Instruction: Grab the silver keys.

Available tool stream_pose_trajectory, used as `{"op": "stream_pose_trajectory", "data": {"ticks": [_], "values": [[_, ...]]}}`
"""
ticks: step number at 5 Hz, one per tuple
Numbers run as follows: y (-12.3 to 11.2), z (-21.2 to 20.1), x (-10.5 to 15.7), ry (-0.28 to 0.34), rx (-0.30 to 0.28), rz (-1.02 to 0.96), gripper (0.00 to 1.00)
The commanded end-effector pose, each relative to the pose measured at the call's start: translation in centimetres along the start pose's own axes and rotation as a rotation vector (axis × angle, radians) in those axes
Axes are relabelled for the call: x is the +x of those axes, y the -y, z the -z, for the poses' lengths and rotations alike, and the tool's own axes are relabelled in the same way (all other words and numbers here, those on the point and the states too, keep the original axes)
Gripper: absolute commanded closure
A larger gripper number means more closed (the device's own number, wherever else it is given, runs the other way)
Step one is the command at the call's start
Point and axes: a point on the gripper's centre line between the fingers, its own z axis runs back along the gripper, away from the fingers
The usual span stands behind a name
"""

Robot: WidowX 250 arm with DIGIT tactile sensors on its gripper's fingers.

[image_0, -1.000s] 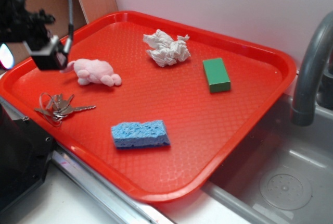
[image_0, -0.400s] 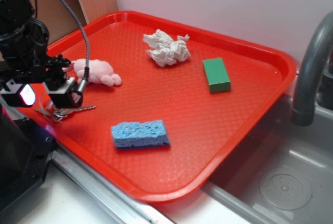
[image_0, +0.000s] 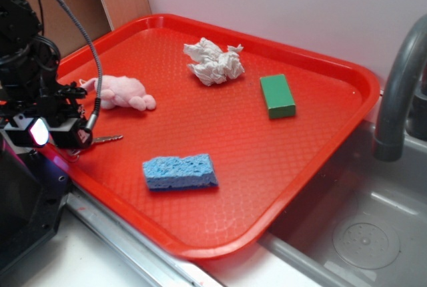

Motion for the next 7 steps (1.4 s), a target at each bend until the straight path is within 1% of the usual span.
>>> {"op": "stream_pose_trajectory", "data": {"ticks": [1,2,3,4,5,6,7], "values": [[0.5,-0.3,0.6,0.015,0.008,0.032,1.00],[0.5,-1.3,1.1,0.008,0.021,0.054,1.00],[2.1,-6.2,4.2,0.040,0.034,0.152,1.00],[3.0,-11.7,6.7,0.147,-0.091,0.295,1.00],[3.4,-16.6,8.4,0.092,-0.173,0.466,1.00],[4.3,-21.6,9.1,0.107,-0.103,0.544,1.00],[5.0,-24.4,9.9,0.126,-0.211,0.619,1.00]]}}
